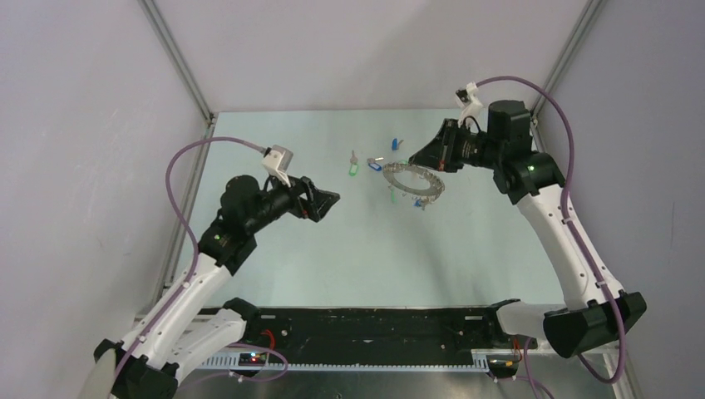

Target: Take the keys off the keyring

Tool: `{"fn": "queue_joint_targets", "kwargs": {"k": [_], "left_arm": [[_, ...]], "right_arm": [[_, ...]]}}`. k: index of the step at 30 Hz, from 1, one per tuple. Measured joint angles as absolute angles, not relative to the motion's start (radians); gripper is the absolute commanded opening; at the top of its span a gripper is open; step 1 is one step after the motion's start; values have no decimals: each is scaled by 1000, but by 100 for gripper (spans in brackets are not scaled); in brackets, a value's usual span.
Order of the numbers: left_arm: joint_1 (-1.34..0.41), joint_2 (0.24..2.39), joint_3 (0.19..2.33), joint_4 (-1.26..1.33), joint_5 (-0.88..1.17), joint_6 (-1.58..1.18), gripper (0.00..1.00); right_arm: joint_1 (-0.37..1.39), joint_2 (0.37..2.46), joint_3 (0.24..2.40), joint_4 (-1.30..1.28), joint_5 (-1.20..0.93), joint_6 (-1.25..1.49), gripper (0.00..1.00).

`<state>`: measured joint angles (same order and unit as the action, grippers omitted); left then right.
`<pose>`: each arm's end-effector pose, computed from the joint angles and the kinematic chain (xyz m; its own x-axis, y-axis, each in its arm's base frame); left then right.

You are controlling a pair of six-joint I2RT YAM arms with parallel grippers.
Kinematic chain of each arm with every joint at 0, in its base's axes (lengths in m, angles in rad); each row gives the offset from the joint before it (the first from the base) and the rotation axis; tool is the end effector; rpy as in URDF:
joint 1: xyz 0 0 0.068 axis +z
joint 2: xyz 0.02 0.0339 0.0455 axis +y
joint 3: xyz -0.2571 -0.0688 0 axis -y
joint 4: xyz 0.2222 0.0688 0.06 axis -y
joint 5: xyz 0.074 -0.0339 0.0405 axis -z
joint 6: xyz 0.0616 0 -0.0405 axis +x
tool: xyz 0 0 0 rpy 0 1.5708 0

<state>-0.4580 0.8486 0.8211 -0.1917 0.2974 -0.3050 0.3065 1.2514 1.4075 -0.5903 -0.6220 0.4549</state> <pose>0.1746 -0.1062 0.3314 -0.3900 -0.1278 -0.9119 0.5894 0.7262 -0.3539 0.2390 0.1133 0.3992 -0.6895 0.1563 -0.7072 -0.4968 0.6085 0.6188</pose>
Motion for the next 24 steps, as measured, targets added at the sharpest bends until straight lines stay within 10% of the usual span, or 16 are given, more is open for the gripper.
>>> {"fn": "queue_joint_targets", "kwargs": {"k": [24], "left_arm": [[-704, 1003, 818, 434, 556, -32, 98]], "right_arm": [[364, 1317, 1631, -620, -850, 471, 0]]}}
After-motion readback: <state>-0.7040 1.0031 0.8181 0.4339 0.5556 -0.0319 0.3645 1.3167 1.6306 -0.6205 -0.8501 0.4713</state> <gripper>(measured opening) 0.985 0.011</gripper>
